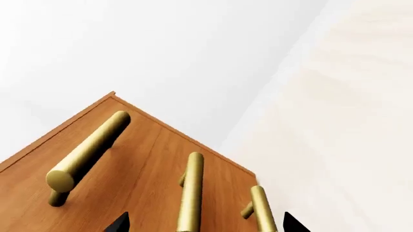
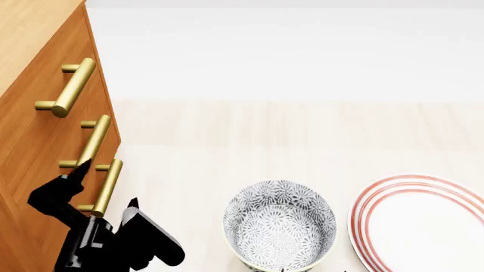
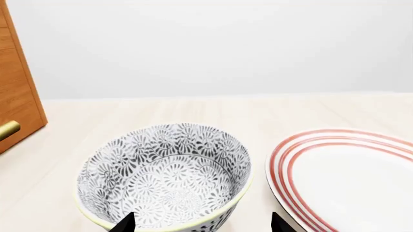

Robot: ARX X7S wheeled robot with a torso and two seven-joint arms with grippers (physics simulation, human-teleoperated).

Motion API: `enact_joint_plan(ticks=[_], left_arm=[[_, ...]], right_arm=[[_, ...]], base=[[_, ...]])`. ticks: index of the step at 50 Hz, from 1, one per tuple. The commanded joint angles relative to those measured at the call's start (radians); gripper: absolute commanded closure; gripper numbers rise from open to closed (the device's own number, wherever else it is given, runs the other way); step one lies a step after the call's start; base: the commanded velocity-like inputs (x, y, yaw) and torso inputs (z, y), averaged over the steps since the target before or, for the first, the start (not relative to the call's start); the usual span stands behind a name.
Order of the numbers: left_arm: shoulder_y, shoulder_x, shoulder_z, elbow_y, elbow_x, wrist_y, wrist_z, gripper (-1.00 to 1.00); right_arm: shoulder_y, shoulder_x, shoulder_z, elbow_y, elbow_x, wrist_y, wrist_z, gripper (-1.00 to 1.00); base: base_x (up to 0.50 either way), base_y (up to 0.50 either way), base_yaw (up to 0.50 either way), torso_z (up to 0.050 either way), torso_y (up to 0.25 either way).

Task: Open the top drawer of the cabinet.

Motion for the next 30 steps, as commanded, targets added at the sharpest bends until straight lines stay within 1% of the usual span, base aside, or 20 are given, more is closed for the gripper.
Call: enact_joint_plan(ticks=[1,7,13,19,30], left_arm=[[-0.066,-0.021,0.094,-0.024,0.124,-0.025,0.059,-1.00],[-0.089,-0.036,0.141,-0.028,0.167,-0.039,0.083,-1.00],[-0.102,-0.044,0.146,-0.009,0.179,-0.055,0.100,-1.00],[-0.155,-0.058,0.166,-0.019,0.219,-0.078,0.121,-1.00],[-0.216,-0.080,0.162,0.000,0.251,-0.121,0.160,-1.00]], right_arm=[[0.005,-0.015,0.019,0.013,-0.009,-0.007,-0.017,-1.00],[0.005,-0.012,0.018,0.015,-0.005,-0.009,-0.016,-1.00],[0.006,-0.011,0.014,0.020,-0.002,-0.012,-0.016,-1.00],[0.006,-0.010,0.011,0.022,0.002,-0.011,-0.014,-1.00],[0.006,-0.007,0.006,0.026,0.010,-0.013,-0.013,-1.00]], base=[[0.00,0.00,0.00,0.000,0.000],[0.00,0.00,0.00,0.000,0.000],[0.00,0.00,0.00,0.000,0.000],[0.00,0.00,0.00,0.000,0.000],[0.00,0.00,0.00,0.000,0.000]])
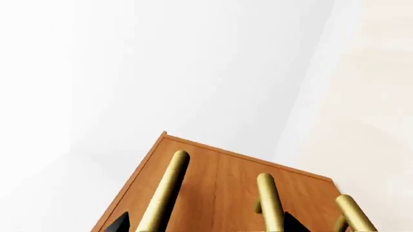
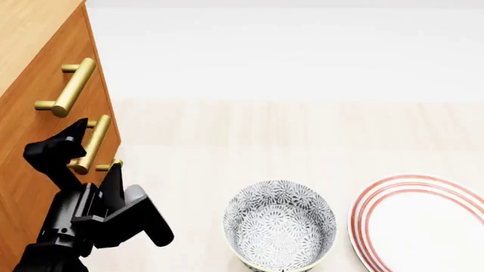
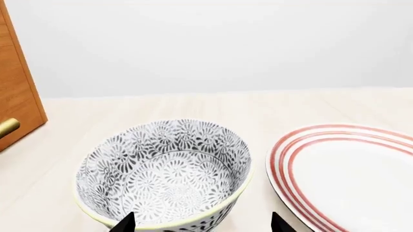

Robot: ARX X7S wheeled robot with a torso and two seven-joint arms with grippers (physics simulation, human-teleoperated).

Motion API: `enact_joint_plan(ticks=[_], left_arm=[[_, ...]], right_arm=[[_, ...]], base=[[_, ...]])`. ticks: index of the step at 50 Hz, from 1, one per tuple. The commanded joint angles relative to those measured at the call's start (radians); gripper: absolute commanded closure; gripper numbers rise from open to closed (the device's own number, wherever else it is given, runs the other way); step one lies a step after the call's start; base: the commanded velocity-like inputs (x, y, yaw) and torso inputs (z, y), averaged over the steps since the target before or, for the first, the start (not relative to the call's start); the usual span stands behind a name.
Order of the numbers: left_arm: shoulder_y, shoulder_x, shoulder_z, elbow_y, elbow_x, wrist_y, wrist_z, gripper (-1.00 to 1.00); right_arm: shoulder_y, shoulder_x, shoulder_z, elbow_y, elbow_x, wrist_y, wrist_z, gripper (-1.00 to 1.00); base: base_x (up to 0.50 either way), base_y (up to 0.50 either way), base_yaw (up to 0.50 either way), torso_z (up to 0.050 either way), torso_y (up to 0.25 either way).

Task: Open the top drawer of the cabinet.

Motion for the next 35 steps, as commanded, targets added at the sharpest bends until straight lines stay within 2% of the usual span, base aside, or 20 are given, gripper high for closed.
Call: enact_joint_plan(ticks=[1,35], left_arm=[[-0.059,-0.001,-0.013,0.001,0.053,-0.023,0.054,-1.00],[-0.175,-0.027,0.010,-0.017,0.086,-0.033,0.128,-1.00]], right_arm=[[0.003,-0.016,0.016,0.017,-0.011,-0.011,-0.021,-1.00],[0.006,-0.005,-0.002,0.018,0.006,-0.008,-0.015,-1.00]], base=[[0.00,0.00,0.00,0.000,0.000],[0.00,0.00,0.00,0.000,0.000]])
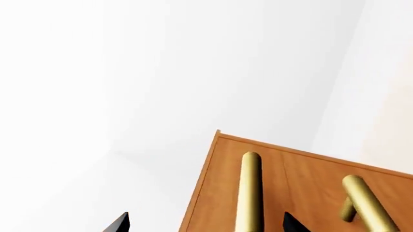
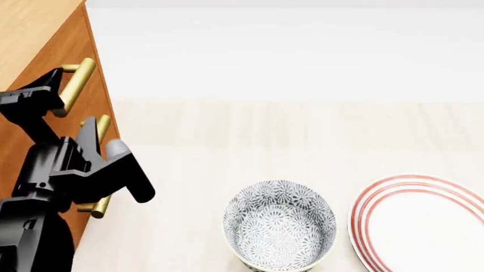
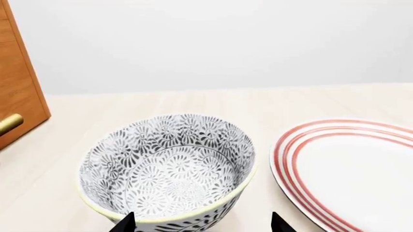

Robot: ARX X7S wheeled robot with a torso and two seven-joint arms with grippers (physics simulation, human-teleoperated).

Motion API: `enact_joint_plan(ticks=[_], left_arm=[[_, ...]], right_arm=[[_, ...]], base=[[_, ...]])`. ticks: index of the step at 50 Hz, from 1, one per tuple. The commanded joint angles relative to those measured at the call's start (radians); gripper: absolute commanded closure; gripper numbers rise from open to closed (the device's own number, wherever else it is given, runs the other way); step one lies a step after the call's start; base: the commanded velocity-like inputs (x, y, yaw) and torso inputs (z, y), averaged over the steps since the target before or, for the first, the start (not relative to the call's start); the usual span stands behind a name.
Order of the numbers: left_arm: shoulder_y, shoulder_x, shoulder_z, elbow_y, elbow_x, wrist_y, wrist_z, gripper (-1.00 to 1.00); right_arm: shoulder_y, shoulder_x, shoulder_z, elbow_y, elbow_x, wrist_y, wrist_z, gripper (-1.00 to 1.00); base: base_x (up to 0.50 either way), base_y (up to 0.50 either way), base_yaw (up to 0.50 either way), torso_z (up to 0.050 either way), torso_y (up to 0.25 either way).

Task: Open the top drawer of the cabinet.

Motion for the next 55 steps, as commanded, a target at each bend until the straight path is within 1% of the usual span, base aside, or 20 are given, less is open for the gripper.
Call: enact_joint_plan(ticks=[1,8,15,21,34,55], left_arm=[[-0.026,0.014,-0.017,-0.024,0.016,0.023,0.034,-1.00],[-0.026,0.013,-0.012,-0.033,0.006,0.035,0.043,-1.00],[-0.038,0.019,-0.002,-0.103,-0.003,0.073,0.022,-1.00],[-0.044,0.027,-0.006,-0.137,-0.012,0.077,0.018,-1.00],[-0.076,0.057,-0.022,-0.273,-0.018,0.098,-0.056,-1.00],[-0.084,0.091,-0.020,-0.381,-0.044,0.146,-0.093,-1.00]], right_arm=[[0.002,-0.014,0.015,0.006,-0.013,-0.004,-0.019,-1.00],[0.005,-0.013,0.012,0.009,-0.011,-0.008,-0.018,-1.00],[0.010,-0.012,0.009,0.019,-0.009,-0.011,-0.019,-1.00],[0.009,-0.009,0.006,0.015,-0.004,-0.007,-0.018,-1.00],[0.006,-0.004,0.003,0.011,0.003,-0.006,-0.012,-1.00],[0.013,0.000,-0.002,0.015,0.013,-0.006,-0.005,-1.00]], base=[[0.00,0.00,0.00,0.000,0.000],[0.00,0.00,0.00,0.000,0.000],[0.00,0.00,0.00,0.000,0.000],[0.00,0.00,0.00,0.000,0.000],[0.00,0.00,0.00,0.000,0.000],[0.00,0.00,0.00,0.000,0.000]])
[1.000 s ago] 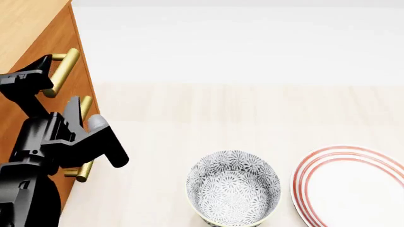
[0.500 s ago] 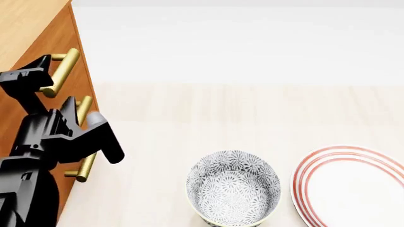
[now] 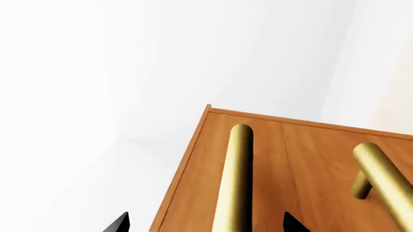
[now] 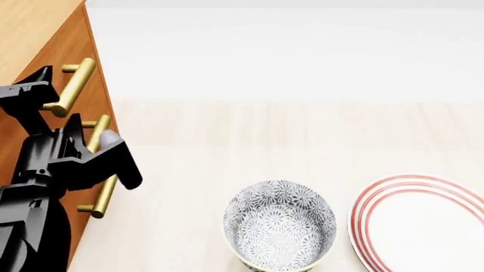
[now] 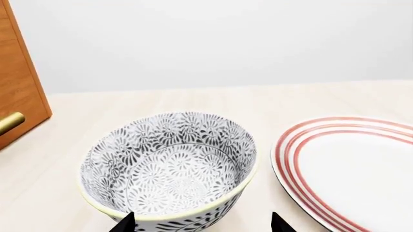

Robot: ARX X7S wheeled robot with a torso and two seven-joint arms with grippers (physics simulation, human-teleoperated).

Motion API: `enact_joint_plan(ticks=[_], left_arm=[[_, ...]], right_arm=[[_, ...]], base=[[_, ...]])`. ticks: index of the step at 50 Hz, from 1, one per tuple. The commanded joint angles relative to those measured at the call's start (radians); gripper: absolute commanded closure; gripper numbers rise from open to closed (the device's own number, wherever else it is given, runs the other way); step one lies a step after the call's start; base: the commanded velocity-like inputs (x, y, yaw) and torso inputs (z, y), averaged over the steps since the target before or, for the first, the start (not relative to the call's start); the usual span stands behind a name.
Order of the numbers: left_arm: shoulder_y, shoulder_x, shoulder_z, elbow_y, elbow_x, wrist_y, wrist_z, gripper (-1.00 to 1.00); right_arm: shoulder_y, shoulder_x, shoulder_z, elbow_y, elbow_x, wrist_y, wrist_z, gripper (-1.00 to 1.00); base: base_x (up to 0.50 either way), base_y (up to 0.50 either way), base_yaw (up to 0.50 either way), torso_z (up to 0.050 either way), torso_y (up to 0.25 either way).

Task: Open the top drawer of the cabinet.

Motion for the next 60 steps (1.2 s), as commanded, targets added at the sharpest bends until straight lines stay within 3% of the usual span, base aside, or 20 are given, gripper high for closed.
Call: enact_joint_plan(ticks=[1,14,15,38,60], left_arm=[[-0.006,0.042,-0.024,-0.075,-0.004,0.047,-0.006,-1.00],[-0.014,0.064,-0.042,-0.137,-0.028,0.063,-0.034,-1.00],[-0.014,0.063,-0.036,-0.142,-0.026,0.071,-0.035,1.00],[0.004,0.073,0.003,-0.108,0.003,0.072,-0.039,1.00],[0.004,0.149,0.052,-0.041,0.022,0.059,-0.002,1.00]], right_arm=[[0.008,-0.017,0.019,0.018,-0.012,-0.009,-0.021,-1.00],[0.008,-0.012,0.015,0.015,-0.003,-0.005,-0.018,-1.00],[0.009,-0.013,0.015,0.019,-0.003,-0.008,-0.019,-1.00],[0.006,-0.007,-0.002,0.027,0.004,-0.008,-0.022,-1.00],[0.004,0.004,-0.013,0.018,0.021,-0.005,-0.027,-1.00]], base=[[0.00,0.00,0.00,0.000,0.000],[0.00,0.00,0.00,0.000,0.000],[0.00,0.00,0.00,0.000,0.000],[0.00,0.00,0.00,0.000,0.000],[0.00,0.00,0.00,0.000,0.000]])
